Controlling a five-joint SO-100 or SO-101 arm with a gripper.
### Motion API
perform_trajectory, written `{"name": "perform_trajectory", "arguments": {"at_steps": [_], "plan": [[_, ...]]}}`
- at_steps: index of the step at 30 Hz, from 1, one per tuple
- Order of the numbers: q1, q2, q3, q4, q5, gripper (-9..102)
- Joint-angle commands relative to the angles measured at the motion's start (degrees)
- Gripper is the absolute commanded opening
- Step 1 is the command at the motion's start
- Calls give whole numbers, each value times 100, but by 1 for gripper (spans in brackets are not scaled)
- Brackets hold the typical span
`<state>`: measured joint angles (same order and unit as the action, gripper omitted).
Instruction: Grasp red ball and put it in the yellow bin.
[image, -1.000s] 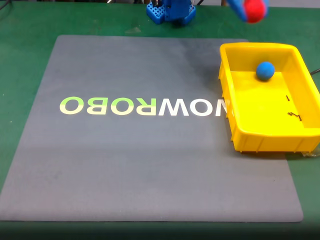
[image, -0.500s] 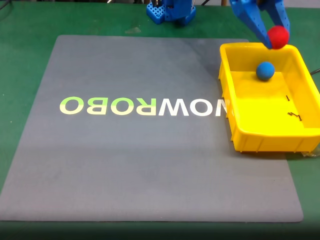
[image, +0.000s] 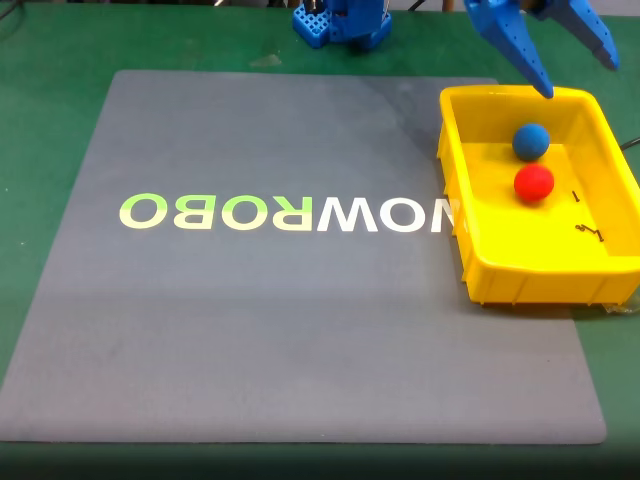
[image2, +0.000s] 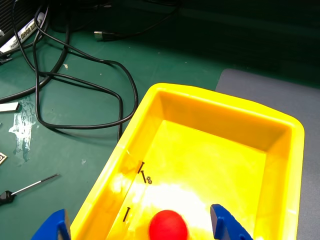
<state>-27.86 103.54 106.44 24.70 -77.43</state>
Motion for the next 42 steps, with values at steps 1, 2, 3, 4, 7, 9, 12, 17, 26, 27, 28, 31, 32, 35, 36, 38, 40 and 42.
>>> {"name": "perform_trajectory", "arguments": {"at_steps": [1,2,3,4,7,9,12,17,26,27,28,31,32,35,36,38,40,42], "plan": [[132,62,-404,-62,44,33],[141,79,-404,-62,44,33],[149,88,-404,-53,44,33],[149,97,-404,-35,35,33],[176,176,-404,53,26,33],[193,272,-404,176,9,33],[237,519,-404,422,-18,32],[396,1485,-176,967,-79,32],[1222,3938,659,2505,-483,30],[1362,4184,870,2593,-554,30],[1485,4456,1090,2681,-606,30],[1802,5361,1907,2936,-765,26],[1872,5704,2215,3041,-800,24],[2101,6724,3120,3331,-914,17],[2180,6996,3375,3428,-940,14],[2329,7453,3832,3560,-940,8],[2470,7813,4210,3700,-940,4],[2540,8156,4535,3911,-923,0]]}}
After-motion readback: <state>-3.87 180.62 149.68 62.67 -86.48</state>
